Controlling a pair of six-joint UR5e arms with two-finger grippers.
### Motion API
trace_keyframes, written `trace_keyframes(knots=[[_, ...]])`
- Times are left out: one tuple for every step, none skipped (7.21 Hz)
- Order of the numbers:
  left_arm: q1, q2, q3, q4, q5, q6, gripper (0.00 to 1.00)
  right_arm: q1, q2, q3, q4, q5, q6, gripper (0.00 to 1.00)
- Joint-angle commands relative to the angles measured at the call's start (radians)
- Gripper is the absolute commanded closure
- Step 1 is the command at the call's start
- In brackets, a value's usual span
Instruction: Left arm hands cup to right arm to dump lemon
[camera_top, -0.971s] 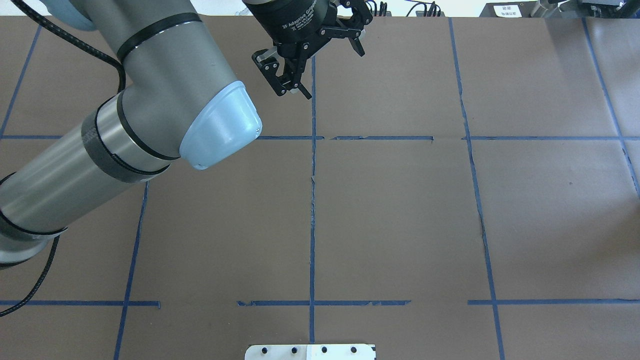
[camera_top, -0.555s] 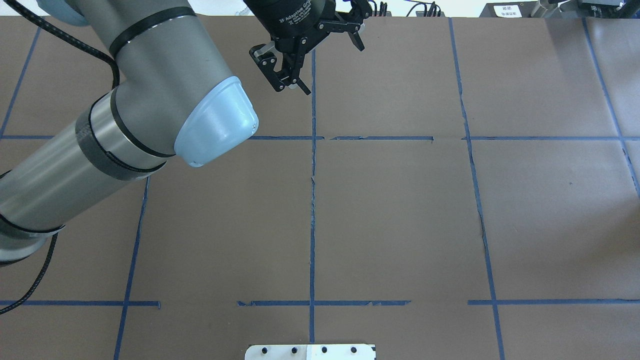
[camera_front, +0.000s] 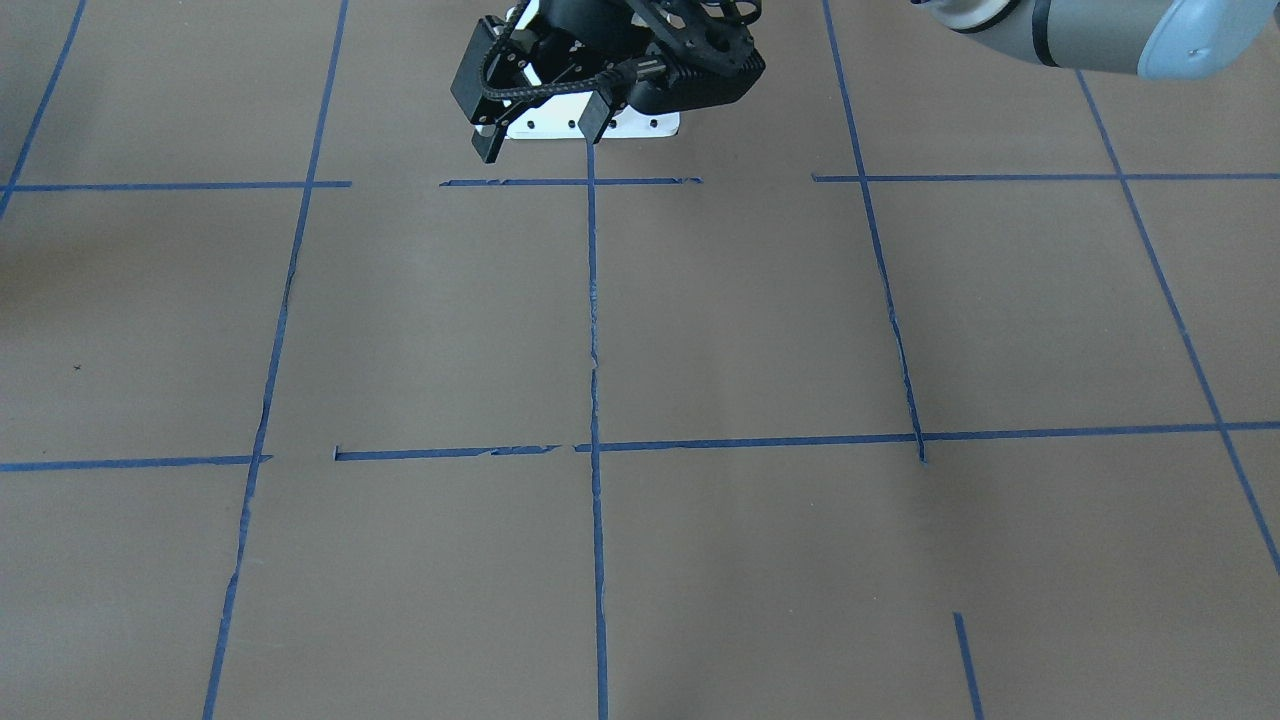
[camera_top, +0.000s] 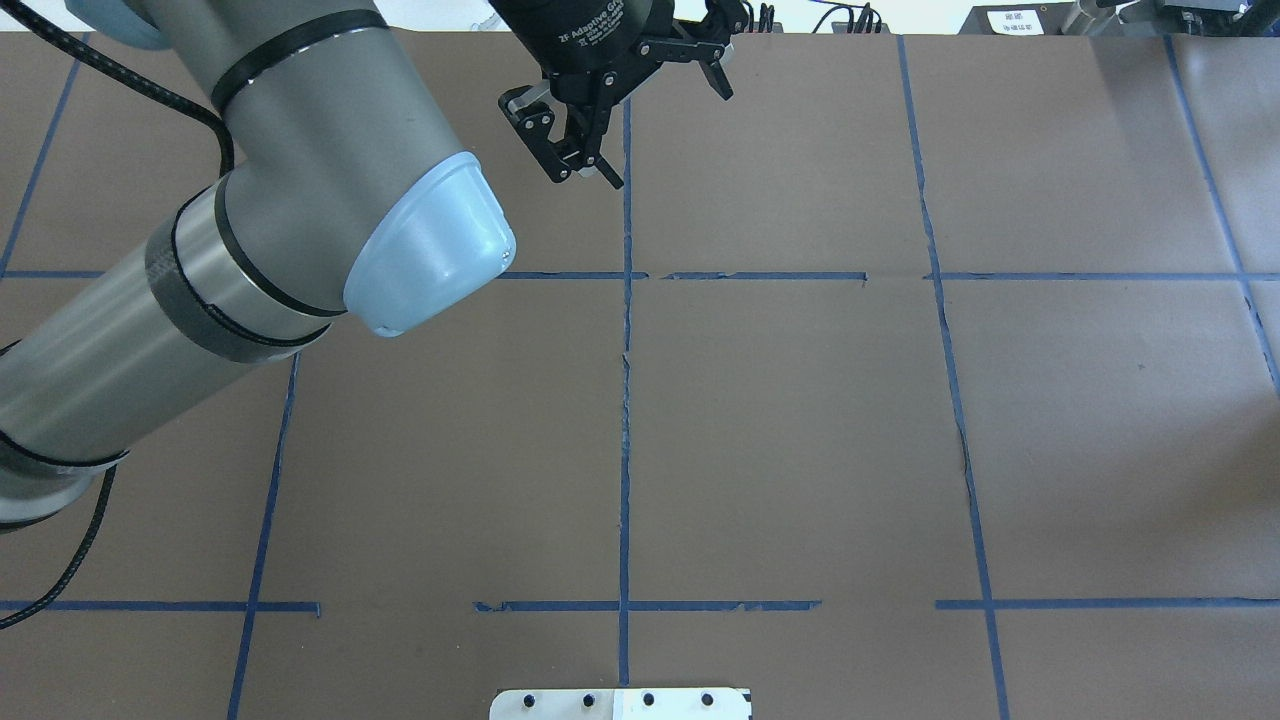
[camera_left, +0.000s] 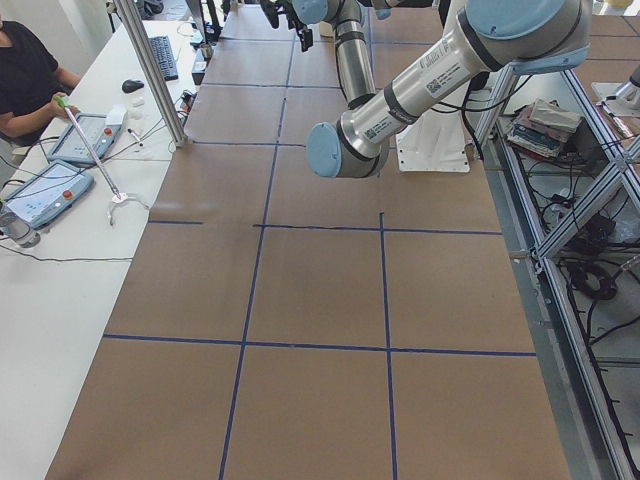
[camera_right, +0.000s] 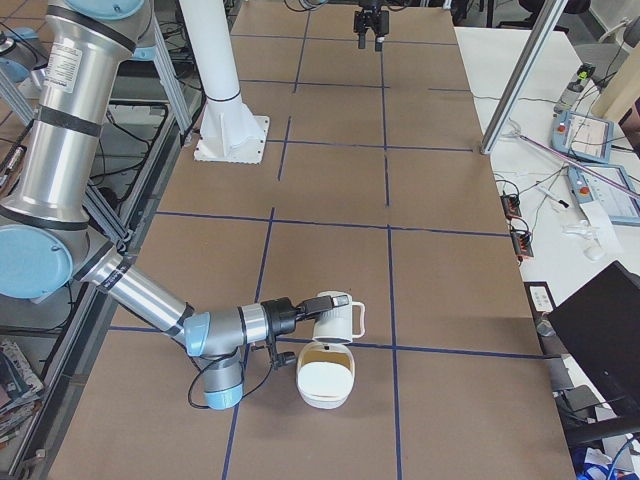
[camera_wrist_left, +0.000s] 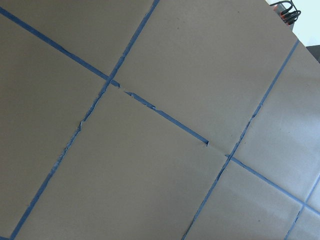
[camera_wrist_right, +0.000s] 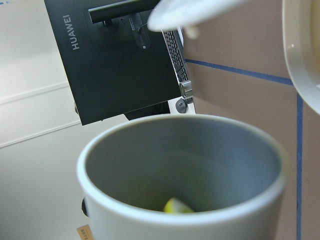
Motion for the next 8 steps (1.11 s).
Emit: trace_keyframes(knots=[[0.000, -0.001, -0.002, 0.000, 0.001, 0.000, 0.00, 0.001, 0.010, -0.023, 0.053, -0.071, 0.275, 0.91], [0.000, -0.001, 0.000, 0.000, 0.001, 0.001, 0.00, 0.000, 0.010, -0.037, 0.067, -0.073, 0.363, 0.90], [-0.001, 0.000, 0.000, 0.000, 0.002, 0.003, 0.00, 0.000, 0.011, -0.039, 0.078, -0.076, 0.401, 0.89], [-0.001, -0.001, 0.001, 0.000, 0.002, 0.015, 0.00, 0.000, 0.011, -0.037, 0.079, -0.079, 0.437, 0.88], [-0.001, -0.001, 0.003, 0.000, 0.002, 0.017, 0.00, 0.000, 0.014, -0.019, 0.076, -0.080, 0.421, 0.88], [-0.001, -0.001, 0.004, 0.000, 0.002, 0.017, 0.00, 0.000, 0.017, 0.013, 0.050, -0.077, 0.366, 0.88], [-0.001, 0.000, 0.004, 0.000, 0.001, 0.017, 0.00, 0.000, 0.028, 0.032, 0.002, -0.079, 0.247, 0.87], [-0.001, 0.002, 0.006, 0.000, 0.001, 0.017, 0.00, -0.004, 0.034, 0.062, -0.054, -0.070, 0.117, 0.86]])
